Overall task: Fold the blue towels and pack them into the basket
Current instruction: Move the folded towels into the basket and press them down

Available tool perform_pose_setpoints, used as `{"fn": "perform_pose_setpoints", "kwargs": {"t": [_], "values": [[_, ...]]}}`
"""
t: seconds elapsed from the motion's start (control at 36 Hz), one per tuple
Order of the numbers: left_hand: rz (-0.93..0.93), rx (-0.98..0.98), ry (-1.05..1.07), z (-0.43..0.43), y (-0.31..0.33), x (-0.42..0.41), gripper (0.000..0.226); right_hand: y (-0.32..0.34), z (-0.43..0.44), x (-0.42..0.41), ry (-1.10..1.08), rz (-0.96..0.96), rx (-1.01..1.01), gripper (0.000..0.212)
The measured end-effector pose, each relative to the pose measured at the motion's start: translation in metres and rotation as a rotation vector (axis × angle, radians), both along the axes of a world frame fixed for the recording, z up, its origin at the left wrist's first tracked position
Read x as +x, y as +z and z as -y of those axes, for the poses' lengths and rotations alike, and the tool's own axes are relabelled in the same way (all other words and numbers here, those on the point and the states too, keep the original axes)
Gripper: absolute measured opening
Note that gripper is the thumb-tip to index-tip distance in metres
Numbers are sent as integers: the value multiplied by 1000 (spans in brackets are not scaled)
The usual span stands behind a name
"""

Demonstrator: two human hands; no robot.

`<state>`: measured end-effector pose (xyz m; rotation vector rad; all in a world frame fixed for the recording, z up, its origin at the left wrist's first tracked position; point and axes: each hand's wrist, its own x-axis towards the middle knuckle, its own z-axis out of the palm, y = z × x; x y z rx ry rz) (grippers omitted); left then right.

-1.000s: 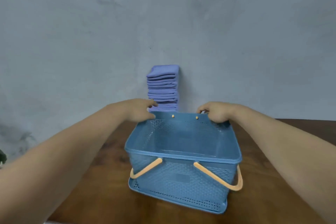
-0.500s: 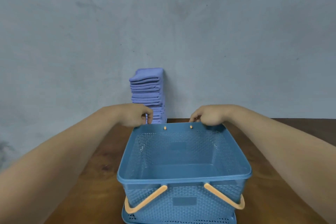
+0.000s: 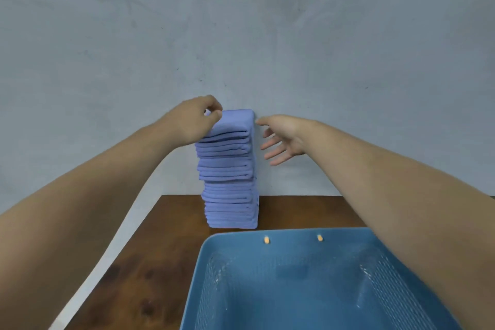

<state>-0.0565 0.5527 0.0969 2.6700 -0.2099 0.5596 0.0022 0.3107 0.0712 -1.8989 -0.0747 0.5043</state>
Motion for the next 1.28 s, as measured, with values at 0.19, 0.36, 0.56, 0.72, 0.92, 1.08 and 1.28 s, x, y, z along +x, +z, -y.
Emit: {"fn": "perform_pose_setpoints", "kwargs": {"t": [0.19,0.36,0.56,0.72,0.92,1.08,1.28], "values": [[-108,39,11,1,0,73,44,-15,-45,65,-83,-219,109,114],[-201,45,59,-4,-38,105,47,-31,-60,102,-68,-298,99,114],[-126,-72,4,-7,-64,105,35,-37,-59,104,-63,-283,136,85],[-76,-139,-8,-2,-72,95,33,-40,-59,94,-32,-283,182,69],[23,-231,-45,3,-63,65,33,-28,-57,75,-41,-122,290,62],[284,-570,0,9,-37,32,43,9,-46,46,-28,78,391,46],[25,-1076,-113,22,16,-3,100,64,-8,-17,55,302,535,20]]}}
